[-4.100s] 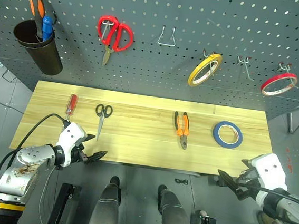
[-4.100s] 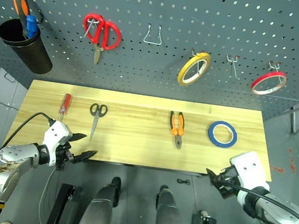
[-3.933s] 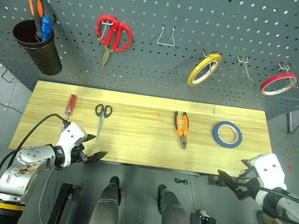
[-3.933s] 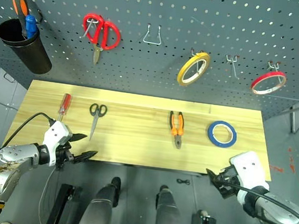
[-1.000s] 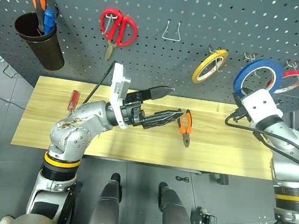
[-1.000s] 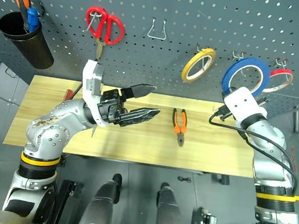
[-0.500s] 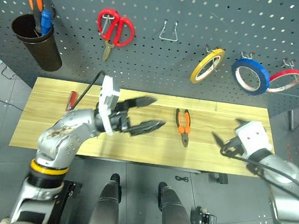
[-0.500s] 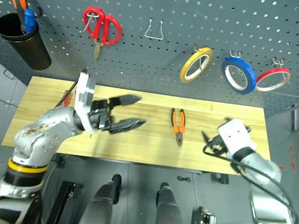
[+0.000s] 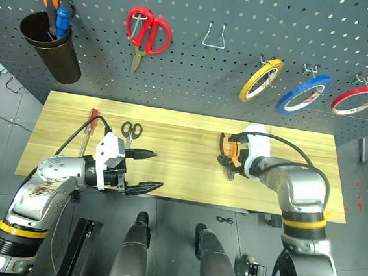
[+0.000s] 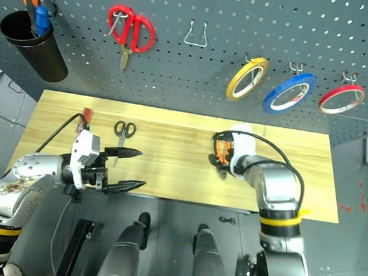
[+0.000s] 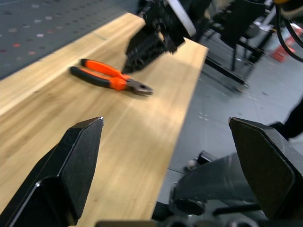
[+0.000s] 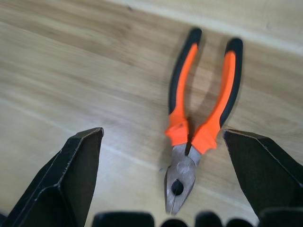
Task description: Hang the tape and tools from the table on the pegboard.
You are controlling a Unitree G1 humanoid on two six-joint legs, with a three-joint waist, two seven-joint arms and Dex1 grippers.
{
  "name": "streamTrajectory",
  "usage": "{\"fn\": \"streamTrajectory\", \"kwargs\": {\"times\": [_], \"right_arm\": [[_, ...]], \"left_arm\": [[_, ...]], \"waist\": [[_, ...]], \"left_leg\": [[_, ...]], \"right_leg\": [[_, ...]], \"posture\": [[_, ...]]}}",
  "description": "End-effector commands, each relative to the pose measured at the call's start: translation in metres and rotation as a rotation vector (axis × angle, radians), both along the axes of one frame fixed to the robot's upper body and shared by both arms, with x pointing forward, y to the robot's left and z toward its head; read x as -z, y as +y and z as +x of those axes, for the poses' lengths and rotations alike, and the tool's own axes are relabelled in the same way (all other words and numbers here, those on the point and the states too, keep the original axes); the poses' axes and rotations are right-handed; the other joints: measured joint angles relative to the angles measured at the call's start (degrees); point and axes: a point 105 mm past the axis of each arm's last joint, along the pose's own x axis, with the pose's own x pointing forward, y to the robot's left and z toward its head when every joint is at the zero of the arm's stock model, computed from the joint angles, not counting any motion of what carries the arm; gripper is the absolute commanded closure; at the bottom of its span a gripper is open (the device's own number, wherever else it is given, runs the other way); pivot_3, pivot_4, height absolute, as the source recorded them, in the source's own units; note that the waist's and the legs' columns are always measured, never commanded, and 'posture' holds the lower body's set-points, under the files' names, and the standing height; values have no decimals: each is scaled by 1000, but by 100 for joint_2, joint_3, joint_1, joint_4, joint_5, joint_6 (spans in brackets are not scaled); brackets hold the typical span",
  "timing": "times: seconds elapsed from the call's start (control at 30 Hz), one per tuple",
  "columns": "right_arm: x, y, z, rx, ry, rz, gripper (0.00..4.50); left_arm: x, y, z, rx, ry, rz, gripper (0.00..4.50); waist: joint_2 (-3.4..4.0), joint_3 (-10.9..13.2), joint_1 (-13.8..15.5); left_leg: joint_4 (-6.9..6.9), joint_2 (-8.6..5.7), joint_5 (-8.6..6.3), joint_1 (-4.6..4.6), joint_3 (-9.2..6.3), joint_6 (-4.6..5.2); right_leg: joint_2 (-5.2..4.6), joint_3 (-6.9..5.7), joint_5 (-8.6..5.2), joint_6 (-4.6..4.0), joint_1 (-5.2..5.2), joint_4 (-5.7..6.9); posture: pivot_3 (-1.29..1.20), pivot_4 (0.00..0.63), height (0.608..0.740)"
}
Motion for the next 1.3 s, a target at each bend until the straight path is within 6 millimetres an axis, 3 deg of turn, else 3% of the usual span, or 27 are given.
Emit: {"fn": "streamTrajectory", "kwargs": {"times": [0.03, 0.27, 0.6, 0.77, 0.97, 1.03, 1.2, 1.3], "right_arm": [[5, -8, 20, 71, 5, -40, 10], [11, -8, 47, 122, 24, -31, 10], [22, 0, 61, 86, 32, -67, 10], [29, 1, 57, 0, 55, -105, 1423], [33, 4, 46, -74, 91, -102, 1468], [19, 14, 39, -179, 26, -91, 1468], [-51, 38, 9, -391, -288, -25, 1468], [-120, 54, -15, -435, -518, 139, 1468]], "left_arm": [[-8, -3, -15, 10, -9, -25, 0], [-8, -1, -22, -21, 13, -29, 0], [-12, 1, -22, -27, 16, -27, 0], [-14, 1, -21, -16, 15, -25, 0], [-14, 1, -21, -15, 14, -27, 0], [-21, -1, -18, -29, 1, -61, 0], [-41, -3, -18, -64, 12, -181, 0], [-53, 1, -15, -121, 29, -237, 0]], "waist": [[0, 0, -10], [0, 0, -10], [0, 0, 0], [-1, 0, -3], [-1, -1, 7], [-1, -1, 16], [2, 2, 67], [2, 2, 51]], "left_leg": [[-2, 0, 0, -1, -1, 0], [-7, 0, 1, -2, 0, -1], [-11, 0, 1, -1, -2, -1], [-11, 0, 2, 0, -2, -2], [-12, 0, 2, 0, -4, -2], [-12, 0, 2, 0, -3, -2], [-12, -1, 2, -16, -6, -2], [-8, 1, 5, -15, -10, -7]], "right_leg": [[-1, -4, 1, -1, 0, -3], [-1, -3, 1, 0, -1, -6], [0, -5, 2, -2, 0, -6], [0, -5, 2, -2, 1, -5], [1, -6, 2, -2, 2, -5], [1, -6, 2, -3, 2, -4], [0, -8, 1, -1, -11, -4], [3, -8, 2, -2, -14, 6]], "posture": [[114, 414, 740], [135, 413, 740], [154, 410, 740], [157, 410, 740], [154, 405, 740], [154, 405, 740], [162, 406, 740], [145, 405, 740]]}}
